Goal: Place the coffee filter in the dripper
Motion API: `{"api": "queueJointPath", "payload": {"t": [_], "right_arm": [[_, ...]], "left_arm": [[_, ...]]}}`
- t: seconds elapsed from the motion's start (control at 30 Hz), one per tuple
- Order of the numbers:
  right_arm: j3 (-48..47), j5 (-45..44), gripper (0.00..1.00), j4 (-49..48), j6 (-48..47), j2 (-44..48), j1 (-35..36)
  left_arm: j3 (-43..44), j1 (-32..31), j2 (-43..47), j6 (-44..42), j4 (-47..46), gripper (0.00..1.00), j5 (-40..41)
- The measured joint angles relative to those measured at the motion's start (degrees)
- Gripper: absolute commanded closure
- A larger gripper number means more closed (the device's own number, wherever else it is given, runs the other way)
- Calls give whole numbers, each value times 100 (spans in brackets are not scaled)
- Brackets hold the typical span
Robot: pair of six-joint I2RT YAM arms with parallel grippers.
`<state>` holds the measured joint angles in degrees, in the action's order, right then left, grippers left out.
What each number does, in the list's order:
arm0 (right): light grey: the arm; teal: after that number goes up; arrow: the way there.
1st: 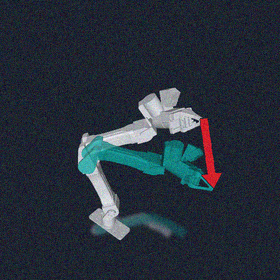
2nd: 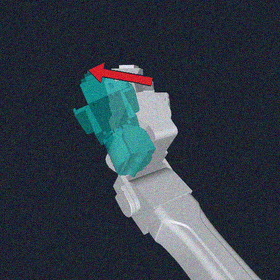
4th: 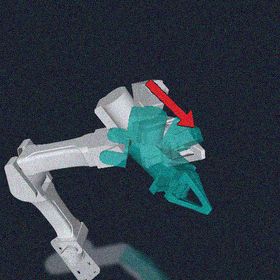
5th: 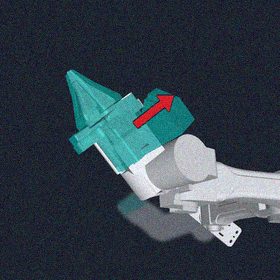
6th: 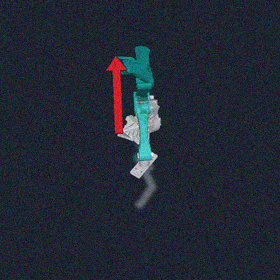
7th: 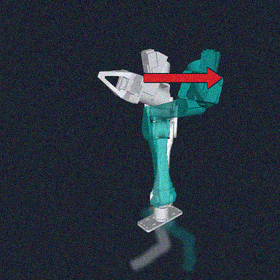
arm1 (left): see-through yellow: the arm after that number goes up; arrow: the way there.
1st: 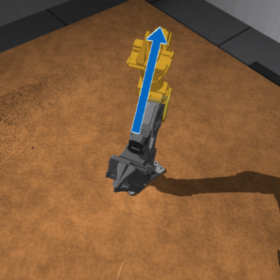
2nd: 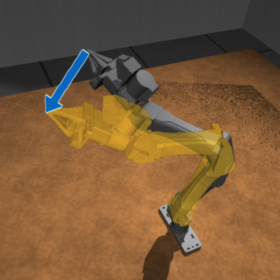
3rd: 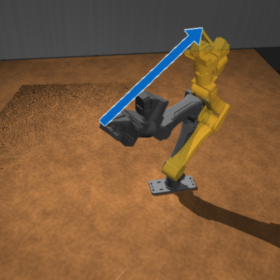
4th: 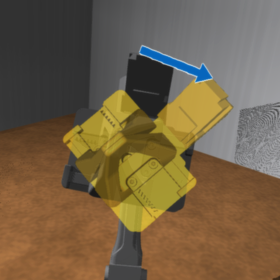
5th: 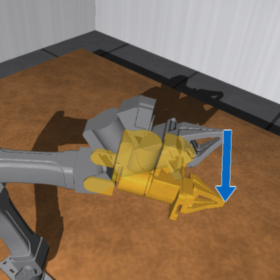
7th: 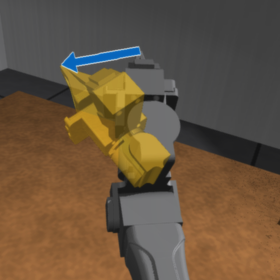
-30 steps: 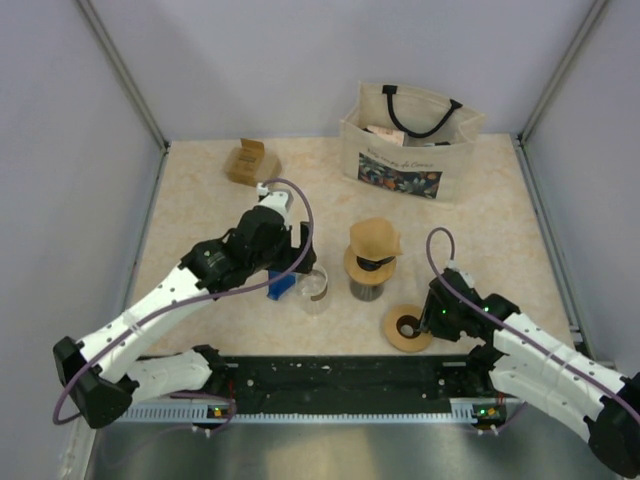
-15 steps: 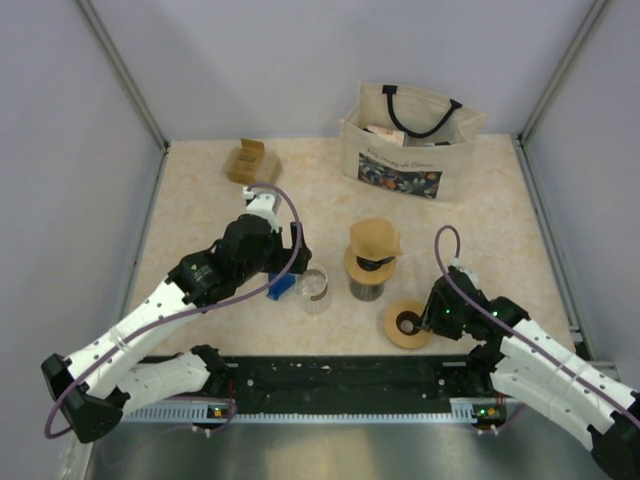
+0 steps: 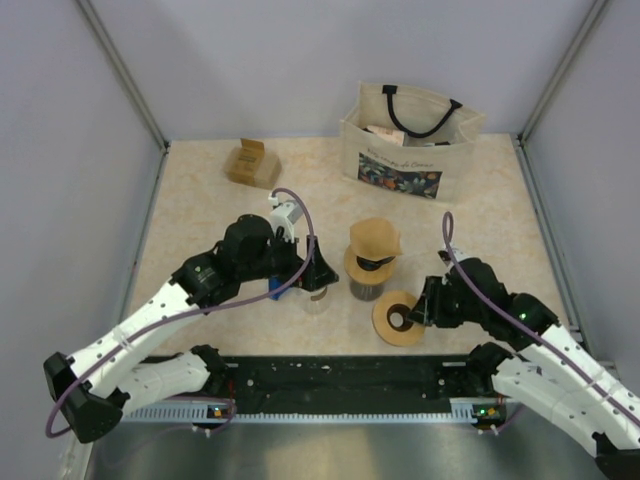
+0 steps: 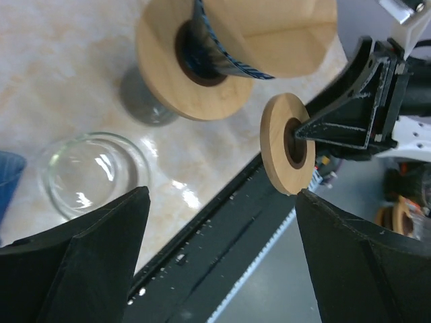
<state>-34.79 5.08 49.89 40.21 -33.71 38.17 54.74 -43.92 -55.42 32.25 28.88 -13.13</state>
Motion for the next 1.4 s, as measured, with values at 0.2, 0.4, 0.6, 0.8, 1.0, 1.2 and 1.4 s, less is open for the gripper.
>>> {"api": "queueJointPath", "payload": {"t": [0.2, 0.4, 0.6, 0.8, 1.0, 1.2, 1.4], "right_arm": [[-901, 319, 92, 293, -369, -17, 149], [-1650, 273, 92, 398, -603, -153, 155], [-1749, 166, 92, 533, -726, -529, 157], [-1956, 153, 92, 542, -831, -702, 162], [-1978, 175, 92, 407, -876, -752, 197], [-1980, 208, 92, 170, -909, -863, 223], [-1978, 256, 91, 26, -949, -879, 225]], "left_arm": [[-101, -2, -229, 511, -337, 13, -990], [-44, -109, -503, 1075, -743, 19, -1718], [109, -400, -909, 1429, -1043, 30, -1945], [262, -621, -1128, 1515, -1093, 34, -1797], [385, -769, -1340, 1574, -1204, 41, -1746], [455, -866, -1453, 1589, -1226, 60, -1725], [487, -883, -1550, 1589, -1215, 100, -1681]]}}
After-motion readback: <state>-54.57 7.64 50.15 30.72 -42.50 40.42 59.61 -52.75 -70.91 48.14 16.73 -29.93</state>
